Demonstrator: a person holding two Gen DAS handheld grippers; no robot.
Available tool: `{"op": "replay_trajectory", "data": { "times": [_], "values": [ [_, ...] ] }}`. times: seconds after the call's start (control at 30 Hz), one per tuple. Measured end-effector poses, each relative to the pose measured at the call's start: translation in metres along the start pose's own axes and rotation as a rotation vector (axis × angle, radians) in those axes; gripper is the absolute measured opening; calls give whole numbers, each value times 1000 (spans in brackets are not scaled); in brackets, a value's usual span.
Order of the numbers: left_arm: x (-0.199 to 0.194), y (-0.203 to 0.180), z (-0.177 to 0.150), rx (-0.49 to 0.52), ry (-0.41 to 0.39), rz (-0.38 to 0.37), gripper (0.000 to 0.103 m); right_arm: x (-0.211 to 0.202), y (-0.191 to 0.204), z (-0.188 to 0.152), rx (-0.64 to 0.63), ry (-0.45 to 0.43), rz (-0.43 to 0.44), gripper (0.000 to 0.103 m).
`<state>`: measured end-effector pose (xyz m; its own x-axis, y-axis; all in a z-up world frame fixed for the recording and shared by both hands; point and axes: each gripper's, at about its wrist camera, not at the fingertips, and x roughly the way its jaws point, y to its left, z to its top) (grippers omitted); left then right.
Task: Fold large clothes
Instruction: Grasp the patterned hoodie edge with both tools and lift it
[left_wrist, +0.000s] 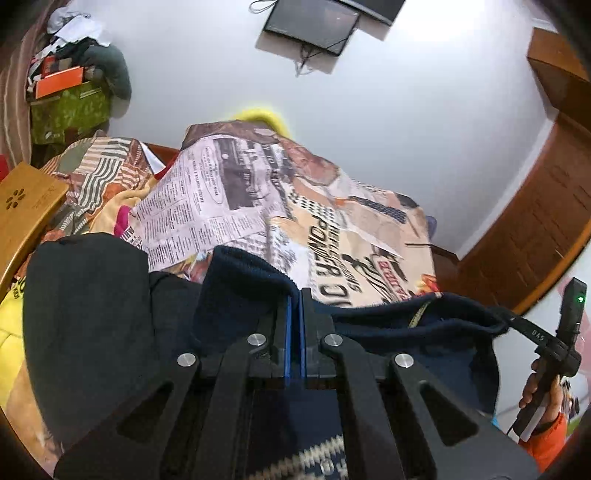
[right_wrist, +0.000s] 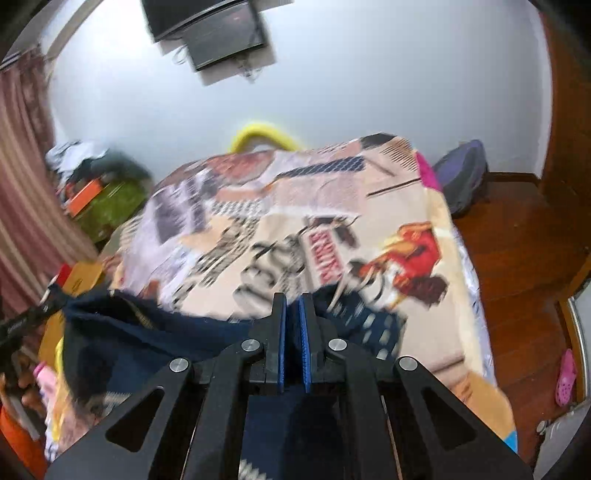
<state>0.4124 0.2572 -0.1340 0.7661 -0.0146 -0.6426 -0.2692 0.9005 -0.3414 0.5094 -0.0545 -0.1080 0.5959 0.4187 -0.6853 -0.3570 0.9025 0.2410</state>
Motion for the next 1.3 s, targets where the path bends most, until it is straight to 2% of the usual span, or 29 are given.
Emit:
{"op": "replay_trajectory", "data": {
  "times": [0.07,0.2,0.3,0.4,0.47,0.5,0.57,0.63,0.73,0.83,0.93,1.03,1.13,1.3],
  "values": [
    [13,1,6,19,-16,63,2,8,-4,6,5,-13,-44,6],
    [19,2,12,77,-16,52,7,7,-3,8,8,11,9,6],
    [18,1,5,103,-1,82,8,2,10,1,-56,24,-2,8],
    [19,1,-10,136,44,114,11,-2,27,-15,-139,59,5,25],
    [20,1,-25,137,89,111,19,-5,34,-29,-171,77,29,47],
    [21,1,-32,137,110,101,21,-7,37,-38,-183,89,39,49],
    [21,1,-48,147,150,86,27,-6,43,-54,-204,145,61,49],
    [21,-1,-67,167,204,61,27,-3,46,-67,-211,198,82,49],
    [21,-7,-95,215,262,63,27,-2,50,-89,-235,261,92,49],
    [12,-15,-116,278,251,91,29,-8,50,-102,-249,265,60,49],
    [-2,-18,-130,294,234,107,39,-17,49,-109,-244,257,34,49],
    [-15,-17,-138,286,224,117,43,-26,49,-116,-249,264,12,50],
    [-27,-9,-143,257,225,135,51,-34,49,-124,-239,274,4,50],
    [-42,17,-149,139,262,208,51,-46,51,-129,-207,289,30,51]
  ]
}}
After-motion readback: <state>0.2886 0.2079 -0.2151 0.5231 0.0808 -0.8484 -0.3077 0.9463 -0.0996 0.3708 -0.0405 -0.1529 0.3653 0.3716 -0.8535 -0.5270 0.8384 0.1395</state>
